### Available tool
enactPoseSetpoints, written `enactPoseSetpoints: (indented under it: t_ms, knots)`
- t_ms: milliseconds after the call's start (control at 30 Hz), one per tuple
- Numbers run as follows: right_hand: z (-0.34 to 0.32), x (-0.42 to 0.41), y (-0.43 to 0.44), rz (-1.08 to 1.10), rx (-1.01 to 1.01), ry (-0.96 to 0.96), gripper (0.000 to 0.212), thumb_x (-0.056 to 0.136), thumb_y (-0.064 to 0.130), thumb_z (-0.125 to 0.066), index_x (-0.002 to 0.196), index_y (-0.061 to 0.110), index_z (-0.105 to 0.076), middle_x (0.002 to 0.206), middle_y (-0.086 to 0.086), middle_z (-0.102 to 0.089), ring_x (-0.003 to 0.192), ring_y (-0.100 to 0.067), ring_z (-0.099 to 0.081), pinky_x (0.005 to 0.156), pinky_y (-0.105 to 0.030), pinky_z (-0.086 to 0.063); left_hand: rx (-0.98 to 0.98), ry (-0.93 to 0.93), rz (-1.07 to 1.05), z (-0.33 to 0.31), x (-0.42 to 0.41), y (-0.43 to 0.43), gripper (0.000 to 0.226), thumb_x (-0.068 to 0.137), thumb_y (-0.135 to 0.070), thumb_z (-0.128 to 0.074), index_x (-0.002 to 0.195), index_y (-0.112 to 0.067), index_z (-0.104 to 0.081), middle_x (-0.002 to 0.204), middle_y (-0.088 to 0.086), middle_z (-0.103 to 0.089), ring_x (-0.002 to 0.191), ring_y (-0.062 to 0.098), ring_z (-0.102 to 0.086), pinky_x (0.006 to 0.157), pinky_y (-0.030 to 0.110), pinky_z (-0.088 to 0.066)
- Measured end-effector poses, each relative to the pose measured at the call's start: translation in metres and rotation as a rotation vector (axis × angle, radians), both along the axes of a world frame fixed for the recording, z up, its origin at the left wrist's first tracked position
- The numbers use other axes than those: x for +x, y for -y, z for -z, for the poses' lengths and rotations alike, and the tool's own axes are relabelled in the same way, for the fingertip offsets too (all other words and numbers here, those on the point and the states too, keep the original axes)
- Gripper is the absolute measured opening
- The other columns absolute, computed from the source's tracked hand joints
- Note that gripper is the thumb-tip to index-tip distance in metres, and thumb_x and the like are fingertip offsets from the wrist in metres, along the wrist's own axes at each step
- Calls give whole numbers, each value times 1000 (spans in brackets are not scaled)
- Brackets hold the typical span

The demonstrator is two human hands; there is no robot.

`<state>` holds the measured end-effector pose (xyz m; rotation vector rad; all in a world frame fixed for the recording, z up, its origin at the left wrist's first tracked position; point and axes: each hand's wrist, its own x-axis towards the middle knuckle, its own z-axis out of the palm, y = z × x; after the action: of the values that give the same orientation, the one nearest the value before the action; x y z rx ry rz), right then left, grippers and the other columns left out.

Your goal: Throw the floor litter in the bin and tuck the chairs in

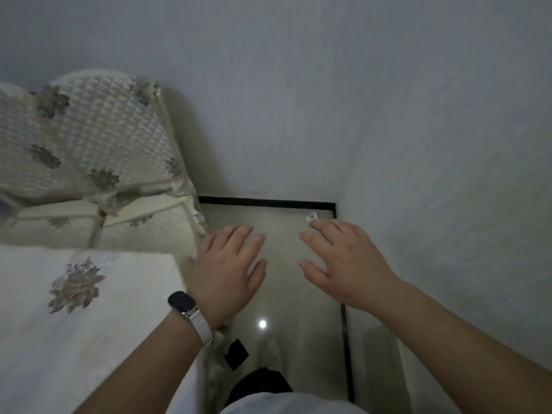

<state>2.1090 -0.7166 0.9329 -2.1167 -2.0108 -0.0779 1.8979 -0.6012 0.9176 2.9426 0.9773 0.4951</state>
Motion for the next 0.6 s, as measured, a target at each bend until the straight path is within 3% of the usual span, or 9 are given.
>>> enactPoseSetpoints:
  t_ms: [300, 600]
  knots:
    - [-17, 88, -86, 184, 67, 19, 48, 91, 49, -49, 120, 15, -65, 127, -7, -61, 115, -28, -55, 95, -42, -45, 39, 76, 213, -8, 126, -134, 39, 88, -37, -59, 120, -16, -67, 126, 7, -63, 118, 31, -56, 96, 42, -39]
    - [38, 168, -149, 249, 35, -57, 46, 91, 48, -49, 119, 15, -66, 125, -7, -62, 115, -28, -56, 95, -41, -43, 38, -33, 261, 10, 208, -204, 40, 90, -39, -53, 121, -17, -65, 129, 9, -62, 119, 31, -55, 96, 42, -36]
